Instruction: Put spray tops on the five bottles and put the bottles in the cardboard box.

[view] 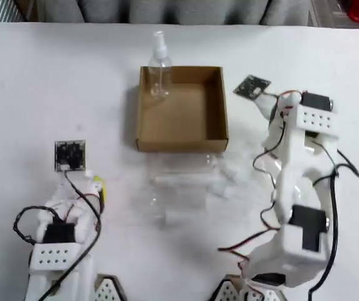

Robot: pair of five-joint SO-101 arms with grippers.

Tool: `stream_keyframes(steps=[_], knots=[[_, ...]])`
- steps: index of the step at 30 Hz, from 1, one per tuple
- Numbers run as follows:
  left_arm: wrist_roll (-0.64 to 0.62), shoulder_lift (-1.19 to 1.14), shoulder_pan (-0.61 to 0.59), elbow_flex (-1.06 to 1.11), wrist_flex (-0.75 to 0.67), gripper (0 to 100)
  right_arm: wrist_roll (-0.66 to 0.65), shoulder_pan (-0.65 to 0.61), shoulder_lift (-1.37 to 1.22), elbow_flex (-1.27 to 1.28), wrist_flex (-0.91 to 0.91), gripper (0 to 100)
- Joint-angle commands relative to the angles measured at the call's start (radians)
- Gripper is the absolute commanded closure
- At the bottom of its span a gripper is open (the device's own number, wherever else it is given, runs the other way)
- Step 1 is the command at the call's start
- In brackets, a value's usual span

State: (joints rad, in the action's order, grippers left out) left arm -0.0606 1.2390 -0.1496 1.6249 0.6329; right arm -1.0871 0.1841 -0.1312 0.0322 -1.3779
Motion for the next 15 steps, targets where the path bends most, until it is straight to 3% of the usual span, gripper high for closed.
stream_keyframes(steps=[1,6,15], knots=[[-0.015,0.021,-0.008,-0.011,0.005,91,-0.011,0.007,-0.058,-0.143,-0.005,76.2],[-0.015,0.021,-0.007,-0.011,0.005,91,-0.084,0.007,-0.176,-0.252,-0.09,76.2],[-0.015,0.021,-0.004,-0.011,0.005,91,-0.226,0.036,-0.337,-0.358,-0.088,76.2]])
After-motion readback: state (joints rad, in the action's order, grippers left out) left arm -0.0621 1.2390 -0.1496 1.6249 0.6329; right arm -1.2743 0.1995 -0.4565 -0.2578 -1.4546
